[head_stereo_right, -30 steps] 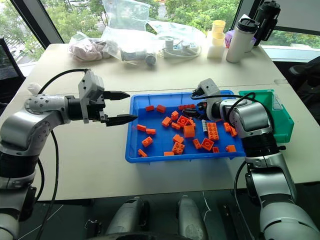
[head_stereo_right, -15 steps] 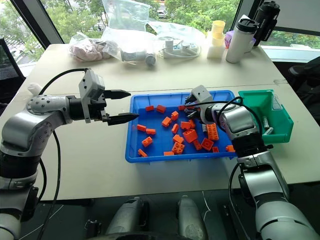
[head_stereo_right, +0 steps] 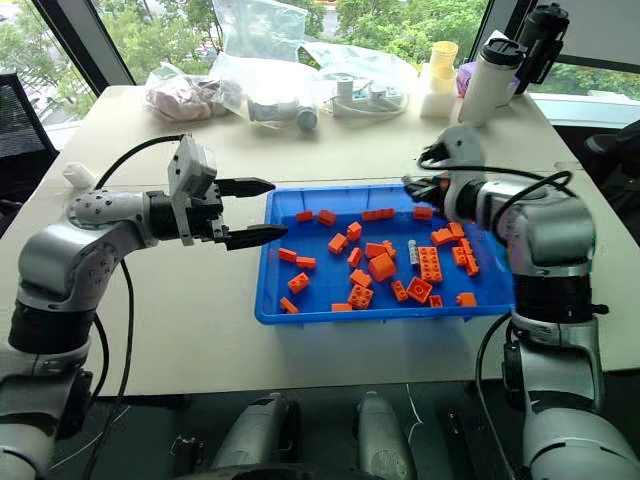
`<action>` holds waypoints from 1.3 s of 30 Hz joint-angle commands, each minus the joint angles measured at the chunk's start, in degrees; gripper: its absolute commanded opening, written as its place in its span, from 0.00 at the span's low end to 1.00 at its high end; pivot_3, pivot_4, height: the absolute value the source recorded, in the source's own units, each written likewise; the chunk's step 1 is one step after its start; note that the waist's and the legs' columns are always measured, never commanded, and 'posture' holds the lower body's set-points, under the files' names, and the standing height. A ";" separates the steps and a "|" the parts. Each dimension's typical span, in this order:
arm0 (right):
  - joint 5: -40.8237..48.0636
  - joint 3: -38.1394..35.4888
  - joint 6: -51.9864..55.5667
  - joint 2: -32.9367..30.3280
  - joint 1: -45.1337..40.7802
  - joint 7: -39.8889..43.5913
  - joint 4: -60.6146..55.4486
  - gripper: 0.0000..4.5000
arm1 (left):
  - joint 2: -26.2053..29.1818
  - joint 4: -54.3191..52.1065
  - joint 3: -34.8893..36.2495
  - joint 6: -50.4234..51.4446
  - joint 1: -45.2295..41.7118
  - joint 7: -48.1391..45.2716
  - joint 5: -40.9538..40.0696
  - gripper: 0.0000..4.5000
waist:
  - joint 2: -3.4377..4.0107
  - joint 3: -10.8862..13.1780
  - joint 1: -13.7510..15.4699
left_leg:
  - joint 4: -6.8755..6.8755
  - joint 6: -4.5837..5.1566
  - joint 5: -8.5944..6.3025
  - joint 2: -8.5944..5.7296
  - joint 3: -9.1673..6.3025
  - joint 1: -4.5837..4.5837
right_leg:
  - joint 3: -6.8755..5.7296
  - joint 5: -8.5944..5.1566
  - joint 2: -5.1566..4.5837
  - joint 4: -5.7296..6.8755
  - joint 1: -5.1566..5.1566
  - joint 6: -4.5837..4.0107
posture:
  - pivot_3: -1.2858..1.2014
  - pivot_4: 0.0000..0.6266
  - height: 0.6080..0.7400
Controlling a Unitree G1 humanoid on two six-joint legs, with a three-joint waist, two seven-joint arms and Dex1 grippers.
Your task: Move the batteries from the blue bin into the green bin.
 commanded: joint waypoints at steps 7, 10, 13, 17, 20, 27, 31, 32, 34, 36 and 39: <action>-2.02 -14.67 -1.28 -12.21 12.67 -4.07 -4.06 0.01 | -3.84 3.17 -8.30 -4.14 -4.64 -4.77 2.76 1.00 | 0.01 0.00 -0.35 | -0.02 0.00 0.00 0.04 0.04 0.03 | 0.05 0.00 0.09 0.01 0.00 0.00 | 0.52 0.24 1.00; -1.33 -15.34 -1.27 -12.41 15.56 -4.73 -4.06 0.01 | -4.03 4.94 -9.23 -5.61 -5.07 -5.72 3.95 1.00 | 0.04 -0.01 -0.99 | -0.03 0.01 0.00 0.05 0.19 0.09 | 0.20 0.00 0.15 0.03 -0.02 0.00 | 0.52 0.24 1.00; -1.17 -15.22 -2.31 -12.30 17.45 -4.87 -3.06 0.01 | -4.37 6.35 -9.57 -6.74 -5.43 -6.07 5.04 1.00 | 0.04 -0.01 -1.04 | -0.04 0.01 0.00 0.11 0.15 0.21 | 0.30 0.00 0.30 0.12 -0.02 0.00 | 0.52 0.24 1.00; -1.65 -14.50 -5.09 -12.25 18.67 -5.22 -0.88 0.34 | -3.69 7.18 -9.09 -7.39 -5.39 -6.32 6.10 1.00 | 0.04 -0.01 -0.62 | -0.03 0.01 0.00 0.10 0.14 0.20 | 0.30 -0.01 0.30 0.14 -0.02 -0.01 | 0.52 0.24 1.00; -1.94 -13.66 -6.34 -12.74 18.13 -5.72 0.45 0.69 | -2.82 6.94 -8.42 -7.06 -5.29 -6.47 6.02 1.00 | 0.04 -0.01 -0.44 | -0.01 0.01 0.00 0.09 0.14 0.19 | 0.30 -0.01 0.27 0.13 -0.01 -0.01 | 0.52 0.24 1.00; 0.42 -11.60 -12.41 -14.15 14.45 -2.25 1.15 0.91 | -0.53 5.83 -6.82 -5.75 -4.49 -6.75 4.75 1.00 | 0.04 -0.01 -0.63 | -0.01 0.01 0.00 0.08 0.14 0.19 | 0.29 -0.01 0.27 0.14 -0.02 -0.01 | 0.52 0.24 1.00; 9.34 -7.23 -9.24 -12.40 11.88 7.00 -3.72 0.91 | -1.10 5.44 -4.76 -3.56 -5.21 -7.15 1.81 1.00 | 0.04 -0.01 -0.93 | -0.02 0.01 0.00 0.15 0.12 0.20 | 0.29 -0.01 0.34 0.14 -0.02 -0.01 | 0.52 0.24 1.00; 9.64 -5.06 -8.90 -12.47 11.90 8.13 -4.16 0.91 | -0.74 5.13 -5.02 -3.34 -5.28 -7.75 1.74 1.00 | 0.04 -0.01 -0.84 | -0.02 0.01 0.00 0.16 0.10 0.21 | 0.28 -0.01 0.35 0.14 -0.02 -0.01 | 0.52 0.24 1.00; 9.74 -0.71 -7.83 -11.80 11.61 8.82 -4.37 0.91 | 0.69 4.08 -5.97 -2.59 -5.00 -9.51 1.58 1.00 | 0.01 0.00 -0.66 | -0.02 0.01 0.00 0.15 0.06 0.20 | 0.27 -0.01 0.34 0.14 -0.01 -0.01 | 0.52 0.24 1.00; 9.42 3.93 -7.79 -11.18 12.37 9.79 -5.17 0.91 | 3.02 2.98 -7.95 -3.07 -4.07 -11.43 3.42 1.00 | 0.01 0.00 -0.41 | 0.00 0.01 0.00 0.11 0.07 0.17 | 0.27 -0.01 0.29 0.13 -0.01 -0.01 | 0.52 0.24 1.00; 6.78 9.61 -9.17 -11.32 14.09 9.83 -5.28 0.91 | 4.10 2.62 -8.78 -3.88 -3.13 -11.49 4.70 1.00 | 0.01 0.00 -0.18 | 0.00 0.01 0.00 0.07 0.06 0.17 | 0.26 -0.01 0.25 0.11 0.00 -0.01 | 0.52 0.24 1.00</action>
